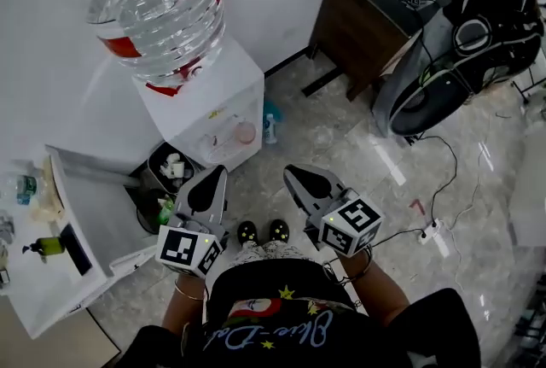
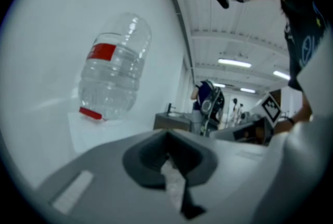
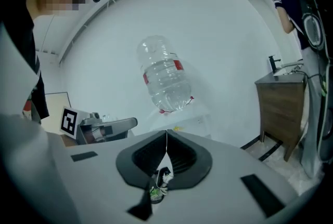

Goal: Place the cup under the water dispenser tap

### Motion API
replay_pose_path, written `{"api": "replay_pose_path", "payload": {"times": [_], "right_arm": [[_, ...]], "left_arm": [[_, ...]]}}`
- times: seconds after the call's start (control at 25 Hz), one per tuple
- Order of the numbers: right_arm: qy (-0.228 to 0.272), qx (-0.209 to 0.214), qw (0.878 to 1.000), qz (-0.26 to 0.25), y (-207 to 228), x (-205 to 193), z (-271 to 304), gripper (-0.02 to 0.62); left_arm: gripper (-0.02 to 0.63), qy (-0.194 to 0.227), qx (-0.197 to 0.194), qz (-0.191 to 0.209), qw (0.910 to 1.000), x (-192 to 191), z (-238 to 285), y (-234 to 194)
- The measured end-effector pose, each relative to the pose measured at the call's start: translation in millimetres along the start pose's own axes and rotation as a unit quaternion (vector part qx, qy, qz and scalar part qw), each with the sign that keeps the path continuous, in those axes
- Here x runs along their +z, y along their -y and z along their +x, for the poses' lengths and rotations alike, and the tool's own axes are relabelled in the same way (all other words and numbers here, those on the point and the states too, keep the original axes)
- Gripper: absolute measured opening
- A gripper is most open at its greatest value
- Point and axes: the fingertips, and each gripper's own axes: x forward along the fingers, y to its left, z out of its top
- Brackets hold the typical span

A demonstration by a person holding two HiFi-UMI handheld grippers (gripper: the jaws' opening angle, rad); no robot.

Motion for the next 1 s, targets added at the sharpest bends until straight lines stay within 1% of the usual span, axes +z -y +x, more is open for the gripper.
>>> {"api": "replay_pose_path", "payload": {"times": [0.12, 0.32, 0.44, 0.76, 1.0], "right_arm": [[-0.004, 0.011, 1.0, -0.027, -15.9, 8.8, -11.7, 0.015], [0.002, 0.019, 0.999, -0.026, -28.6, 11.1, -22.7, 0.015], [0.001, 0.018, 0.999, -0.029, -27.2, 9.2, -26.9, 0.015], [-0.003, 0.018, 0.999, -0.029, -28.5, 6.8, -27.7, 0.014], [-0.007, 0.015, 0.999, -0.028, -27.5, 5.0, -19.7, 0.015]], "left_arm": [[-0.006, 0.002, -0.004, 0.018, 0.9998, 15.2, -4.6, 13.4], [-0.006, 0.008, -0.019, -0.016, 0.9997, 15.2, -7.9, 32.3], [-0.006, 0.002, -0.026, 0.0, 0.9997, 12.2, -6.8, 41.5], [-0.006, -0.004, -0.023, 0.002, 0.9997, 11.5, -10.8, 43.3], [-0.006, -0.008, -0.022, -0.004, 0.9997, 6.5, -13.7, 38.7]]}}
